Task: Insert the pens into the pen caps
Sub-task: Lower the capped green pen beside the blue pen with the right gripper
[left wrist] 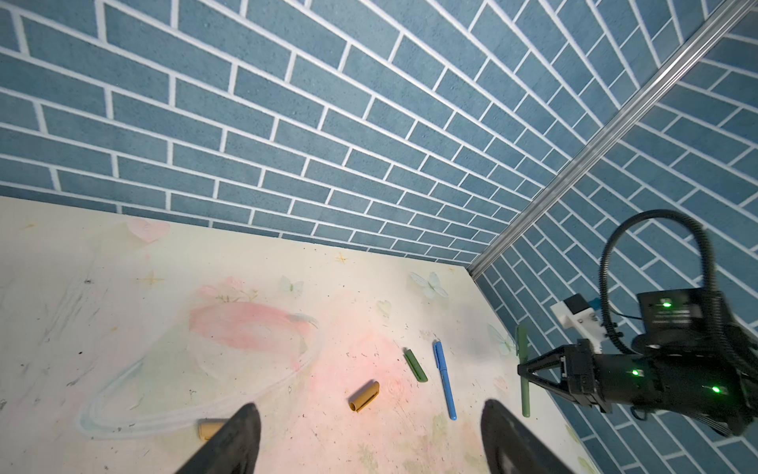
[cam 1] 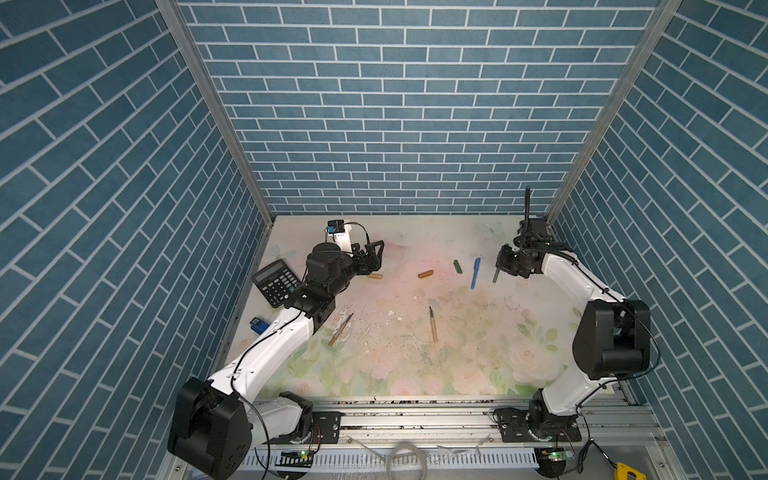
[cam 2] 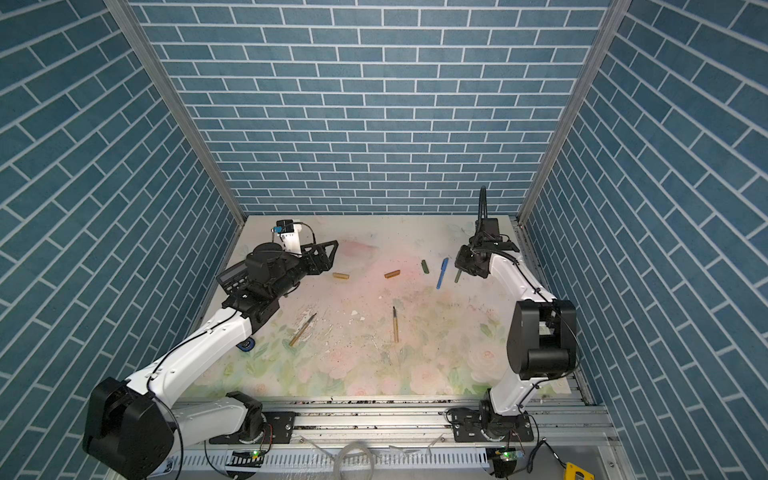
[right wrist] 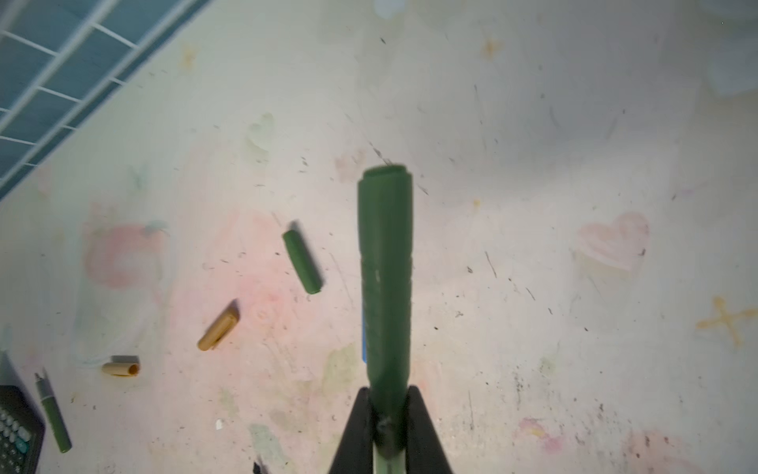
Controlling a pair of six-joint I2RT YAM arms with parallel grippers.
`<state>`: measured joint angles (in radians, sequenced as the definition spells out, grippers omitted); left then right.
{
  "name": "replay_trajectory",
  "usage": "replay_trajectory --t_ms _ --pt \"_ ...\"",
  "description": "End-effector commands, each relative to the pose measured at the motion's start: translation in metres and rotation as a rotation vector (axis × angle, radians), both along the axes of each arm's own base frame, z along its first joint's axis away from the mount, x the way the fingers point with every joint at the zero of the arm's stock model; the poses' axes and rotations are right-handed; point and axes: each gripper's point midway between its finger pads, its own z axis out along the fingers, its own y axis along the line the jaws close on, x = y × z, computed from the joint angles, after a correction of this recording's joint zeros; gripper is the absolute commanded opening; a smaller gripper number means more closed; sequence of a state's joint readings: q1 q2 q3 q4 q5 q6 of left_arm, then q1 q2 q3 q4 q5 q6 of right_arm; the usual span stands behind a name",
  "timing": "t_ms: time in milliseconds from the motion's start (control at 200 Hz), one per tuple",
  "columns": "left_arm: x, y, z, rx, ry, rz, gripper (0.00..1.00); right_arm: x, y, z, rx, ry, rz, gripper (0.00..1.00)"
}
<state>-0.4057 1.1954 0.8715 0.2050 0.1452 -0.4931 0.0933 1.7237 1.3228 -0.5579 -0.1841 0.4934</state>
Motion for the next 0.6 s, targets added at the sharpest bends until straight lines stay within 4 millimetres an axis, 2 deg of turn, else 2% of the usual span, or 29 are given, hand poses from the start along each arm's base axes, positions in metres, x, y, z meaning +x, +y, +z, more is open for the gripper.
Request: replay_trajectory --t_ms 0,145,235,415,595 --pt "0.004 0.001 0.008 0.014 -0.014 0.012 0.85 0.006 0.01 -0.027 0.053 0.115 0.025 0.06" --pt "0.004 0.0 0.006 0.016 -0.008 0.008 0.86 0.018 0.015 -0.058 0.074 0.218 0.048 0.07" --pt "0.004 0.0 0.007 0.018 -0.01 0.005 0.85 0.021 0.011 -0.074 0.048 0.254 0.041 0.09" --pt "0.005 -0.001 0.007 0.012 -0.01 -0.002 0.85 0.02 0.011 -0.094 0.034 0.305 0.058 0.13" --pt "0.006 -0.002 0.003 0.014 0.001 -0.004 0.86 0.019 0.009 -0.104 0.021 0.326 0.061 0.19"
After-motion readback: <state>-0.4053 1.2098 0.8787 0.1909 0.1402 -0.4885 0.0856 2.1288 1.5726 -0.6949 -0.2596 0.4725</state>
